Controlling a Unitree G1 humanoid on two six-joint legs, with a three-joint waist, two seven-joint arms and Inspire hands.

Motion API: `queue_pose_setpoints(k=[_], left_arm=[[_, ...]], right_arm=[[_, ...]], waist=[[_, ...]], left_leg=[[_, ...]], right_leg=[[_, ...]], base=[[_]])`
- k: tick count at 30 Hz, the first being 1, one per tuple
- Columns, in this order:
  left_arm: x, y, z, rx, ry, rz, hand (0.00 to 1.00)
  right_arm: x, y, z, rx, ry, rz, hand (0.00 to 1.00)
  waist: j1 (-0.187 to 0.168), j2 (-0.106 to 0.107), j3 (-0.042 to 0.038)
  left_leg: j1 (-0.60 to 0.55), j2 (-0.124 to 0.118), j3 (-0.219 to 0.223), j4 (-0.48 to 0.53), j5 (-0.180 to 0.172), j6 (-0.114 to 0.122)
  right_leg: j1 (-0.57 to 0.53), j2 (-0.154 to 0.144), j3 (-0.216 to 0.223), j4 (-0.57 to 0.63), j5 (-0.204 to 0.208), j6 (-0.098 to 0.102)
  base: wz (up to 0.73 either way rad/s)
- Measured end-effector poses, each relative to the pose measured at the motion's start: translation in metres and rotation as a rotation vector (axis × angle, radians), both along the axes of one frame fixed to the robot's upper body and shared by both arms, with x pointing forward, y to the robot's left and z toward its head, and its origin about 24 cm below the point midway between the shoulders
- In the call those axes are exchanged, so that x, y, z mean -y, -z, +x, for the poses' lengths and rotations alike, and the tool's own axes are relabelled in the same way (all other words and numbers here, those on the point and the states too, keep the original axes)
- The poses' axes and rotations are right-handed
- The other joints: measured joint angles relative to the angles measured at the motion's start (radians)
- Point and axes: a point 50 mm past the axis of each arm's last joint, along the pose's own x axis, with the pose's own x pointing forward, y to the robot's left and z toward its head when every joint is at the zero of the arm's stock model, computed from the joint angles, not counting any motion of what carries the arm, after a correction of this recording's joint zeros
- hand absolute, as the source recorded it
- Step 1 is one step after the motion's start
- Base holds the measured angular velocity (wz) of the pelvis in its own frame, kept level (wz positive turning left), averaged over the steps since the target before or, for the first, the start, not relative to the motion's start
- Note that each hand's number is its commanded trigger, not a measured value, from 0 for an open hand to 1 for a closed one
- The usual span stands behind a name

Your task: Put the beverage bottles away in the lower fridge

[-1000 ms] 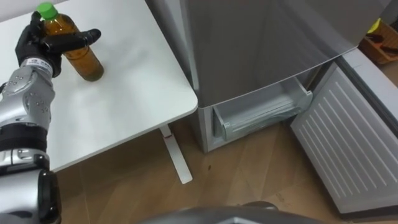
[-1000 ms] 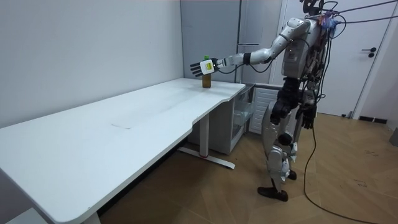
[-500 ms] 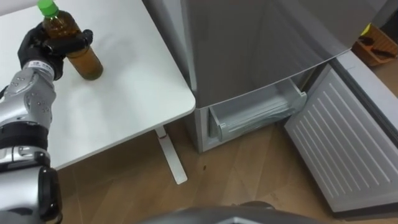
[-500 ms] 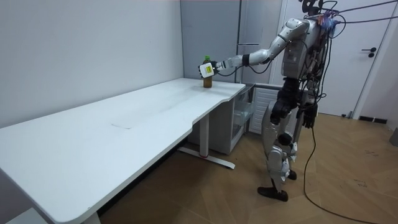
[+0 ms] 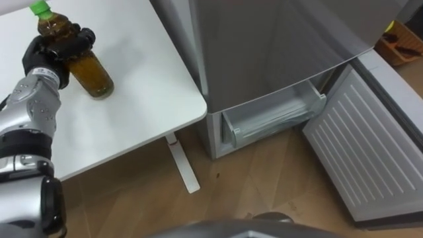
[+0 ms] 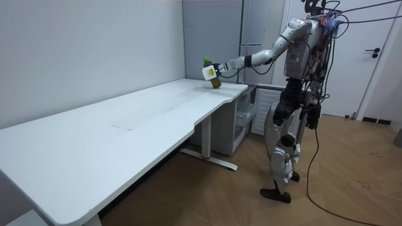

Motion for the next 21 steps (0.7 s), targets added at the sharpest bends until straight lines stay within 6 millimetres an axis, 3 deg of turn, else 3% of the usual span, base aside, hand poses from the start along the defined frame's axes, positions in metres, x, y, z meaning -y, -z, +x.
queue_pose_setpoints(k=[12, 21], left_arm=[[0.004, 0.001, 0.001, -0.014, 0.020, 0.027, 1.00], [0.012, -0.024, 0.008, 0.090, 0.077, 0.102, 1.00]], right_arm=[[0.004, 0.000, 0.018, 0.061, -0.022, -0.052, 0.00], [0.004, 0.001, 0.026, 0.092, -0.055, -0.050, 0.00]], waist=[[0.002, 0.014, -0.0008], [0.030, 0.012, -0.0029]], left_leg=[[-0.009, -0.001, -0.022, 0.007, 0.000, 0.000], [-0.014, -0.002, -0.059, 0.019, 0.001, 0.000]], right_leg=[[0.000, -0.002, -0.024, 0.000, 0.000, 0.000], [0.021, -0.003, -0.052, -0.002, 0.000, 0.000]], base=[[0.04], [0.12]])
